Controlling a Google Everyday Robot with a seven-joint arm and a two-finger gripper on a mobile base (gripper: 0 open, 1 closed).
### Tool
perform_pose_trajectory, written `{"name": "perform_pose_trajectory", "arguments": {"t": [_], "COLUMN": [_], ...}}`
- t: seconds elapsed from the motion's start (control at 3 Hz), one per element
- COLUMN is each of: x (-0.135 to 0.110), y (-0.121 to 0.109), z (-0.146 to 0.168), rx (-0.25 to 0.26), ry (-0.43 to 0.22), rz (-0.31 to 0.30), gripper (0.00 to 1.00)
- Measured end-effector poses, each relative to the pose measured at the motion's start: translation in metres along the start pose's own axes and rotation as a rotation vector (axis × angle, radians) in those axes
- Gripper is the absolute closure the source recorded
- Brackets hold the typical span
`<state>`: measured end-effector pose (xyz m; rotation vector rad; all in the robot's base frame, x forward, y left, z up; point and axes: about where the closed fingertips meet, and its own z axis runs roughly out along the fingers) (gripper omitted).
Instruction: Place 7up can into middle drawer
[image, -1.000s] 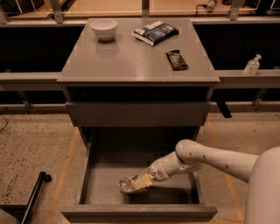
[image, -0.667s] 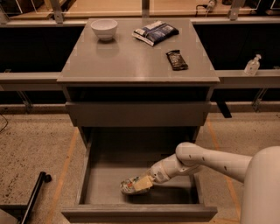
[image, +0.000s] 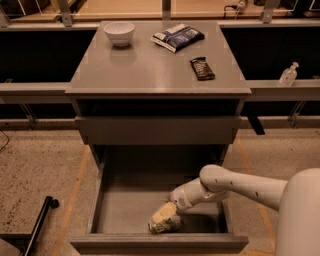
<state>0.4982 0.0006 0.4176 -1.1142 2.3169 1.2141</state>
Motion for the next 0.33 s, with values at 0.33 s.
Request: {"name": "perform_pose_trajectory", "arguments": {"t": [0.33], "x": [-0.0001], "y": [0.0001], "z": [0.0001], "rx": [0.000], "ry": [-0.001], "rz": [0.000], "gripper": [0.00]}}
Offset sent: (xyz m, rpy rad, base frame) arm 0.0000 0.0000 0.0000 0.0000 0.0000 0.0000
